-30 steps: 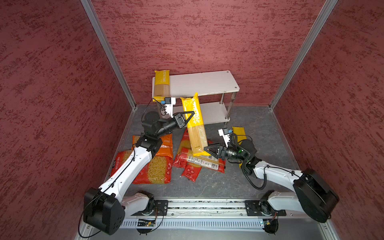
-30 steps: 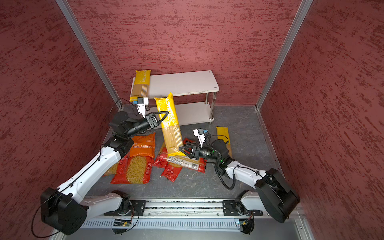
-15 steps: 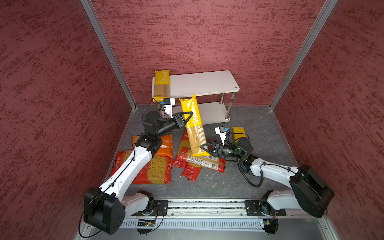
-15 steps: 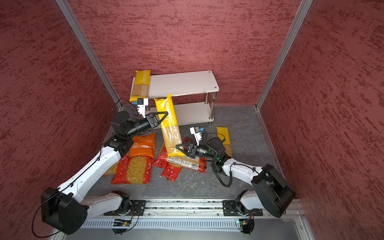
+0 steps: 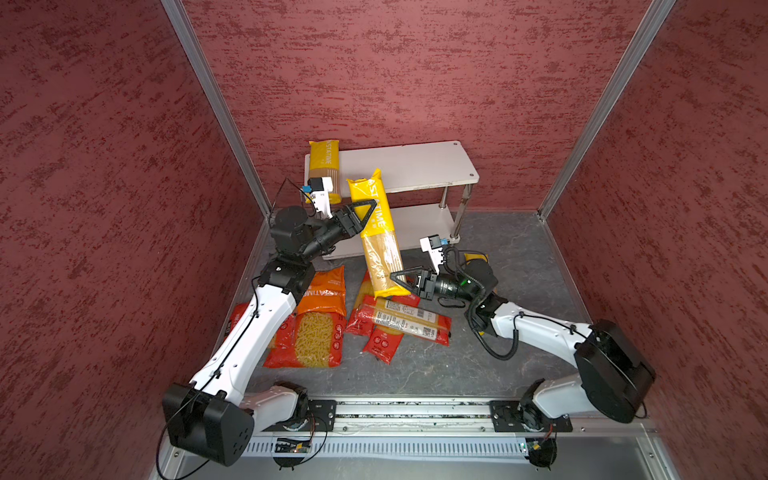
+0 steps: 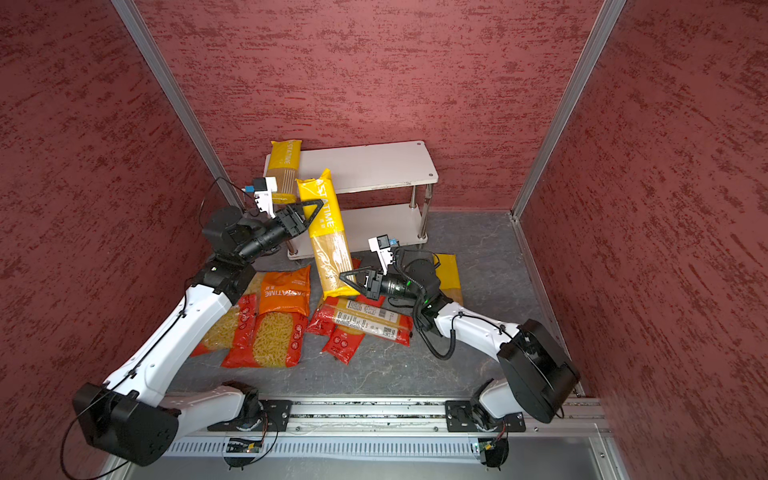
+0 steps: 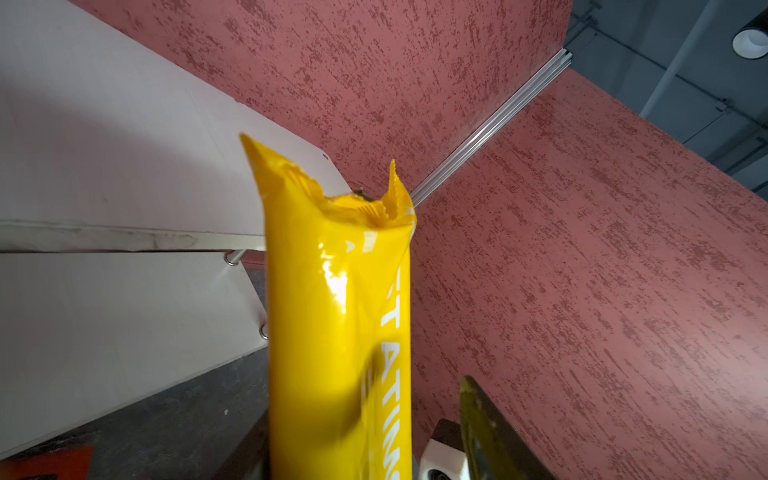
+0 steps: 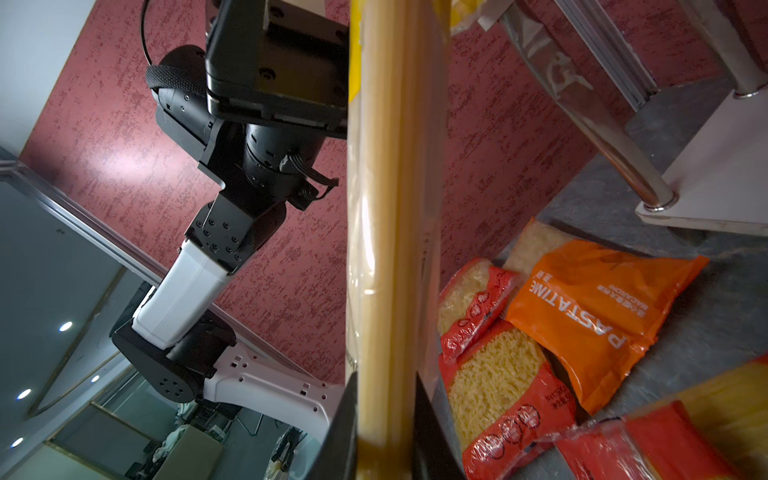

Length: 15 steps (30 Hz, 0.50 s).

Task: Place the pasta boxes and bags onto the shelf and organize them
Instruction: 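Carry the upright yellow pack with both grippers toward the top shelf, then set the yellow pack upright on the top shelf beside the first pack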

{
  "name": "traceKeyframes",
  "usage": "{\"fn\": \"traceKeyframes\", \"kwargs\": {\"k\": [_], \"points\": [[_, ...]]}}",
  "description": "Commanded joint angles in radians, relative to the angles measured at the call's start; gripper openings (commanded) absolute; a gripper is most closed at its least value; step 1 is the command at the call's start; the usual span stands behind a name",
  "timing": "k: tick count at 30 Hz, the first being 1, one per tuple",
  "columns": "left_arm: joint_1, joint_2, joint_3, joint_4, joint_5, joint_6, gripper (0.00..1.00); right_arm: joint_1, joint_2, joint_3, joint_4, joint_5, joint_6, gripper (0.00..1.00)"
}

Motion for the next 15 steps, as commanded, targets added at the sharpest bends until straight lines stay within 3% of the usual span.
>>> {"fn": "traceKeyframes", "kwargs": {"k": [1,6,15], "points": [[0.034,-0.055,0.048,-0.128,-0.058,0.059,0.68,-0.005,-0.002,0.114,0.09,0.058,0.024,0.0],[0.1,-0.112,0.076,-0.303,-0.152,0.129,0.77,-0.015,0.051,0.283,-0.048,0.079,0.013,0.0],[0.279,-0.187,0.039,-0.353,-0.067,0.085,0.79,-0.083,0.203,0.611,-0.295,0.109,0.094,0.0]]}}
